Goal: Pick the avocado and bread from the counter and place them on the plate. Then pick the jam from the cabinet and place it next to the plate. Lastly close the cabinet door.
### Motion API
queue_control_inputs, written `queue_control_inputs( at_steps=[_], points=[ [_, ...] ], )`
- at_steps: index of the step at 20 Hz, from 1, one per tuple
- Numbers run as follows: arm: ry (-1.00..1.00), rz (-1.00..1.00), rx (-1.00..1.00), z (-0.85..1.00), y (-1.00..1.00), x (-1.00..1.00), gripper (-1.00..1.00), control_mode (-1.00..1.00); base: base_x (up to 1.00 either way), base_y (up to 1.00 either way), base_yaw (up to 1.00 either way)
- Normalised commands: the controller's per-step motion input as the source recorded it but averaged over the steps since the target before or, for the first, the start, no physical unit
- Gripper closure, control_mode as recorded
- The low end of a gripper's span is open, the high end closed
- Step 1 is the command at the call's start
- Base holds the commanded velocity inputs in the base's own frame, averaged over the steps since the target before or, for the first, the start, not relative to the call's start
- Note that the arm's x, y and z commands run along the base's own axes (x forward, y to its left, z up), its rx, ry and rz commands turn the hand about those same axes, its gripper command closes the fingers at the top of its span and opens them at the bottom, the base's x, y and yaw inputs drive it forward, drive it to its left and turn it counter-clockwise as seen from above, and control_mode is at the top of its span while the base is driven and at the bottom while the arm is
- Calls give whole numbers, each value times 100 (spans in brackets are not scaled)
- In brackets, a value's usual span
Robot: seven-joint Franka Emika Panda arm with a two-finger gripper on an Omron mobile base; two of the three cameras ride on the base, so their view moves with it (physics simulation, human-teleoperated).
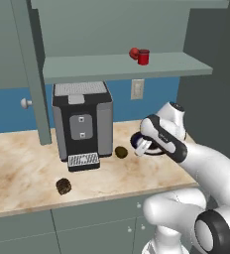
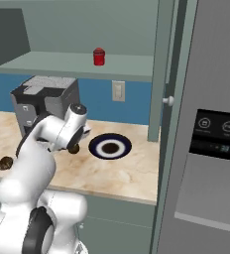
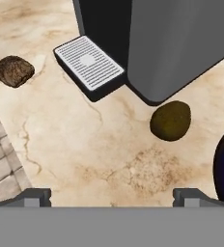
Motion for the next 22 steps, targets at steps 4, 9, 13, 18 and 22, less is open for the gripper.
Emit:
queue_control_inputs(
  at_steps=[4, 9, 13, 18, 22],
  points=[
    [7, 0, 0, -23, 0, 29, -100, -100, 0, 0, 0],
    [10, 0, 0, -32, 13, 19, -100, -100, 0, 0, 0],
    [8, 0, 0, -36, 29, 13, -100, -100, 0, 0, 0],
    [3, 0, 0, -22, 22, 18, -100, -100, 0, 0, 0],
    [0, 0, 0, -10, 0, 25, -100, -100, 0, 0, 0]
  ],
)
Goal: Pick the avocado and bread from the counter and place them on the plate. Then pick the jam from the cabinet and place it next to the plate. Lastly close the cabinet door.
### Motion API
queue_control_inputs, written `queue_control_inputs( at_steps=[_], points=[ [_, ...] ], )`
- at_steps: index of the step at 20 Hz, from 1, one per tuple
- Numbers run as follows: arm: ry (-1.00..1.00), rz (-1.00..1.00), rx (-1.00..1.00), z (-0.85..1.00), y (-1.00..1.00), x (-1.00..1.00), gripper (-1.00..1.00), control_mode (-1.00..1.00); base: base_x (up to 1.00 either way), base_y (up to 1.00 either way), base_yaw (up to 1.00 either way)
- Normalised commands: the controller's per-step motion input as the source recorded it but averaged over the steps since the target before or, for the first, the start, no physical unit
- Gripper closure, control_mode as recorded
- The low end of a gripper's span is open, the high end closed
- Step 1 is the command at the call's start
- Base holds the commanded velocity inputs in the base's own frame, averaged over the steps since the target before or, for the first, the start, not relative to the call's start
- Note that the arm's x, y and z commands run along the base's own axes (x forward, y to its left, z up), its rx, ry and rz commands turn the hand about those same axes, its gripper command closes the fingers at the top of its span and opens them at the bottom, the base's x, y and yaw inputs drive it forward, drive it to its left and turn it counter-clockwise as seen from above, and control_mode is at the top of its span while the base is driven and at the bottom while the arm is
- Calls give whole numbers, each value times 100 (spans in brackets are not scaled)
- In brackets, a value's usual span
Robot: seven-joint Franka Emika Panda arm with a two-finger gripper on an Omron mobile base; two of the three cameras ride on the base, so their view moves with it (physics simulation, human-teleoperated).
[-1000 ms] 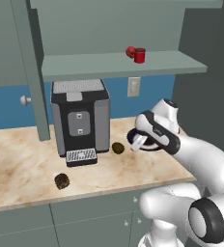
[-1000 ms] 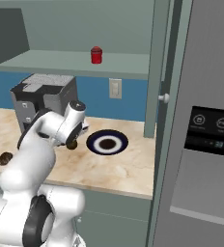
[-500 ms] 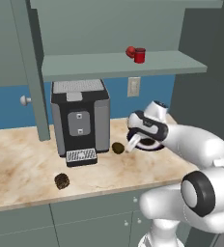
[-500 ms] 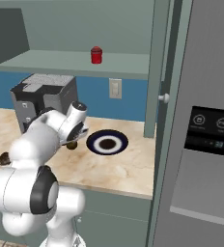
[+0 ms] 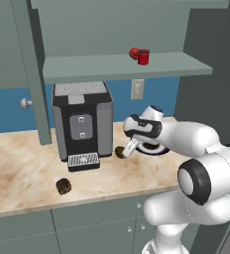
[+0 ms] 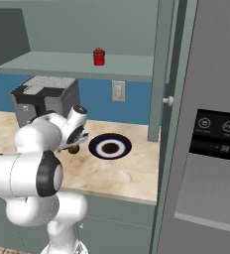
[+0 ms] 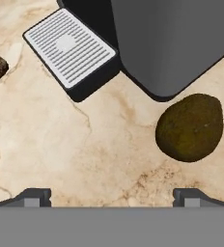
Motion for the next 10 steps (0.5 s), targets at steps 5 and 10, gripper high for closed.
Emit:
queue_control_inputs(
  at_steps=[5, 10],
  points=[
    [0, 0, 0, -16, 0, 20, -100, -100, 0, 0, 0],
    [0, 0, 0, -29, 0, 19, -100, -100, 0, 0, 0]
  ],
)
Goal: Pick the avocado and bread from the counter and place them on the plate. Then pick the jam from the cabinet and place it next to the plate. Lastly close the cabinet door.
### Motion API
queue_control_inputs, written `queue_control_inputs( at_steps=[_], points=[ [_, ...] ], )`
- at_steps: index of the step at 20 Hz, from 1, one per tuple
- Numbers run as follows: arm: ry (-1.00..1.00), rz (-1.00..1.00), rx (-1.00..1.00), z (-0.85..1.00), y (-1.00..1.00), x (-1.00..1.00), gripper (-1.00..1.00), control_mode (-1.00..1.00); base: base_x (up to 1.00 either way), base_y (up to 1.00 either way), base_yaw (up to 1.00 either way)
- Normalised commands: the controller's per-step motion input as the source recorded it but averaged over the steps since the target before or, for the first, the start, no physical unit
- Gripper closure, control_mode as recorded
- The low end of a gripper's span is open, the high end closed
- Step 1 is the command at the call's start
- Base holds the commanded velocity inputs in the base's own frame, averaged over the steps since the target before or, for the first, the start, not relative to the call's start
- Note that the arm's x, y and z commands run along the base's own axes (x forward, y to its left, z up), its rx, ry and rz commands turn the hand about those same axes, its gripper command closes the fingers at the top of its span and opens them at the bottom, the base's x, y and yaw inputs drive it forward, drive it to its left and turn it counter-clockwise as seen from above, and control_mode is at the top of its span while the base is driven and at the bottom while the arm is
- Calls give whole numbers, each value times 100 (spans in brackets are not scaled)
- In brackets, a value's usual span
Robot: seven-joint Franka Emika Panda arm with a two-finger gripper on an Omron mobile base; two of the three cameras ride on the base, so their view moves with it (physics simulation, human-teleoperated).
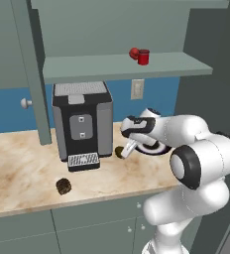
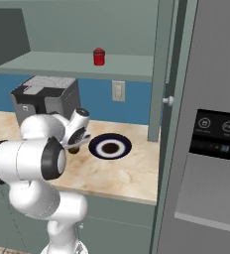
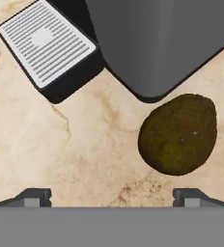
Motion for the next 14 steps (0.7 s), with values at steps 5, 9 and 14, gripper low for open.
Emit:
queue_control_inputs(
  at_steps=[5, 9, 14],
  points=[
    [0, 0, 0, -20, 0, 22, -100, -100, 0, 0, 0],
    [0, 0, 0, -13, 0, 23, -100, -100, 0, 0, 0],
    [0, 0, 0, -14, 0, 26, -100, -100, 0, 0, 0]
  ],
)
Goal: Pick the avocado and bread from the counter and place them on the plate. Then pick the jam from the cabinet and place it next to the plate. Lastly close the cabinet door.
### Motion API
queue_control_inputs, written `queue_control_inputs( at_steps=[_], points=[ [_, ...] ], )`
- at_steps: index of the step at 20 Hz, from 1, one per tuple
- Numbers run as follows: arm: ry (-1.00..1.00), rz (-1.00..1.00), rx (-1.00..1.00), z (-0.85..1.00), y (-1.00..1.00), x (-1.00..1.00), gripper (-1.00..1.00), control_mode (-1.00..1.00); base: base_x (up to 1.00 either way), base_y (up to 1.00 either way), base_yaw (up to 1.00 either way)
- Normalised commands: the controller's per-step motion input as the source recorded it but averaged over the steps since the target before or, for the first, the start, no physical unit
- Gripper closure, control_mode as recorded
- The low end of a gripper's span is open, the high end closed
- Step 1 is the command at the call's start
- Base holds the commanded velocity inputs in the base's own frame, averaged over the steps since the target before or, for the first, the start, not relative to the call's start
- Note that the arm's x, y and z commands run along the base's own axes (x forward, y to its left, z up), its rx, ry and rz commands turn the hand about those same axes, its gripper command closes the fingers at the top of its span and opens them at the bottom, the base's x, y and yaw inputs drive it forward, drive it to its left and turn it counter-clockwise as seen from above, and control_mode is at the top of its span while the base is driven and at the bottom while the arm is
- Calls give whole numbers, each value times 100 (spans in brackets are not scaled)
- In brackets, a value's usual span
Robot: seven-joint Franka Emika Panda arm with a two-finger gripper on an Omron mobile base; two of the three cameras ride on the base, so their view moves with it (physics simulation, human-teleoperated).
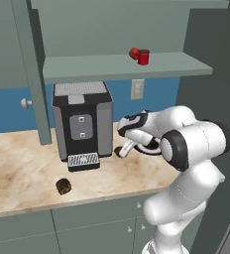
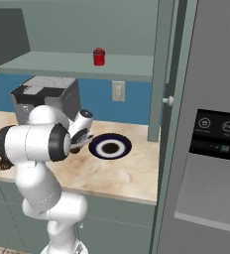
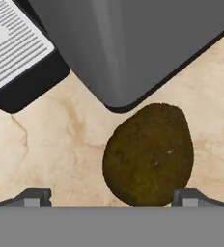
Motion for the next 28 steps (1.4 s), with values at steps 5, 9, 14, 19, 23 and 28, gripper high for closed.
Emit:
queue_control_inputs(
  at_steps=[5, 9, 14, 19, 23, 28],
  points=[
    [0, 0, 0, -13, 0, 28, -100, -100, 0, 0, 0],
    [0, 0, 0, -19, 0, 21, -100, -100, 0, 0, 0],
    [0, 0, 0, -51, 9, 3, 100, -100, 0, 0, 0],
    [0, 2, 0, -71, 23, 0, 100, -100, 0, 0, 0],
    [-2, 0, 0, -6, 11, 4, 100, -100, 0, 0, 0],
    [-1, 0, 0, 41, 1, -19, 100, -100, 0, 0, 0]
  ],
)
